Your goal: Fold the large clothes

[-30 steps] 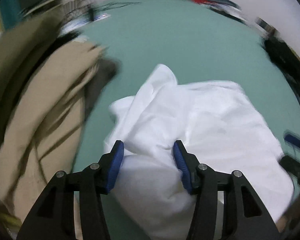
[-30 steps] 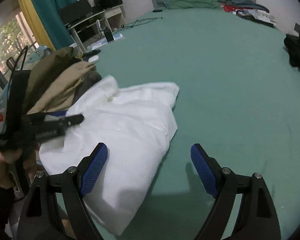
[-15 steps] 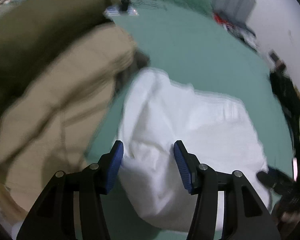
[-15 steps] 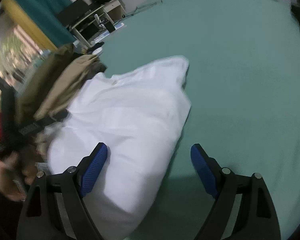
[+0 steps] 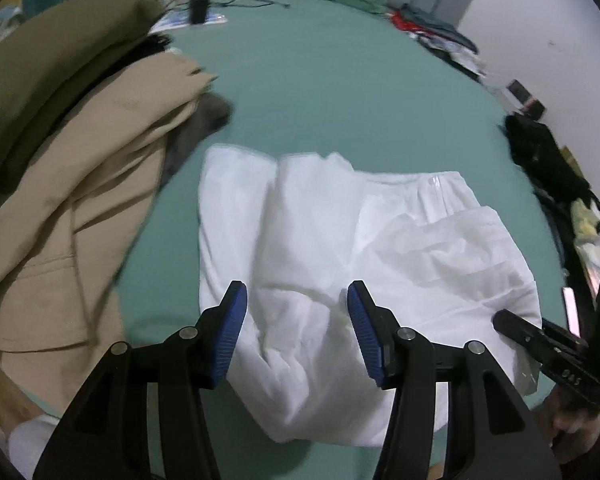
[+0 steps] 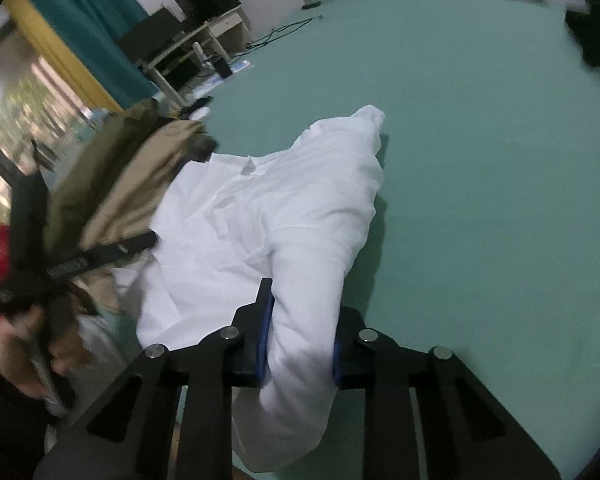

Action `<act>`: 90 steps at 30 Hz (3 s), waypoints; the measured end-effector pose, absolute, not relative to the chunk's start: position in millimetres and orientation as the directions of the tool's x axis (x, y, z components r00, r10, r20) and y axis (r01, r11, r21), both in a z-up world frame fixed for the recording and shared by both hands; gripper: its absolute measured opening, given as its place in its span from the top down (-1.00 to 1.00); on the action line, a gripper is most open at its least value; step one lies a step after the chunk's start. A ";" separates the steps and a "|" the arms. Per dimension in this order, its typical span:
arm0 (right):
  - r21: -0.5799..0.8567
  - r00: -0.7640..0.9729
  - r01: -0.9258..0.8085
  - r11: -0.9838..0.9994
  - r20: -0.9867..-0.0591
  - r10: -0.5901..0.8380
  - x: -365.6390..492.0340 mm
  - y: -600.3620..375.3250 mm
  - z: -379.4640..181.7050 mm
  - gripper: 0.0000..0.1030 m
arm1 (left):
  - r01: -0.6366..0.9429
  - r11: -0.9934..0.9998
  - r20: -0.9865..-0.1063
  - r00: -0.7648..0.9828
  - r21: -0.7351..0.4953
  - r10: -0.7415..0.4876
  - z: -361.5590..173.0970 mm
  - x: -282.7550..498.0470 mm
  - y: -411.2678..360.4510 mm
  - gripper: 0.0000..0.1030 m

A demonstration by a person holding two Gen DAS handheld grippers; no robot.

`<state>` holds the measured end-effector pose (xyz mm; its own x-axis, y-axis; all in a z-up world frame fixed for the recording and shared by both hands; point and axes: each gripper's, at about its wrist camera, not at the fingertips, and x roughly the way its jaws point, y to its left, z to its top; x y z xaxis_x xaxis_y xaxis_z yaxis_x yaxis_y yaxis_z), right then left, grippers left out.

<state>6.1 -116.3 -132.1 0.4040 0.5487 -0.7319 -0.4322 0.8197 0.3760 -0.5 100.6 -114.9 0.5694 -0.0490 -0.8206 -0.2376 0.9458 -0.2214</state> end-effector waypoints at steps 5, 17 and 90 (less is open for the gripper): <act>0.283 0.457 -0.391 0.876 -0.766 0.452 -12.8 -159.9 -121.7 0.55 | -0.170 0.958 -0.792 0.605 -0.231 -0.084 -104.3 3.0 67.5 -0.07; 0.387 0.425 -0.345 0.855 -0.748 0.510 -8.7 -197.4 -138.3 -0.04 | -0.365 0.911 -0.840 0.540 -0.189 0.043 -134.3 -6.2 101.2 -0.30; 0.437 0.562 -0.470 0.767 -0.521 0.642 8.3 -164.3 -77.9 0.60 | 0.132 0.913 -0.665 0.646 -0.387 -0.375 -95.8 31.7 -9.5 0.62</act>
<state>8.3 -164.3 -77.9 0.5623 0.6418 -0.5214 -0.4704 0.7669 0.4366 31.7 -9.5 -95.8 0.6463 -0.3750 -0.6646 0.1315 0.9126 -0.3871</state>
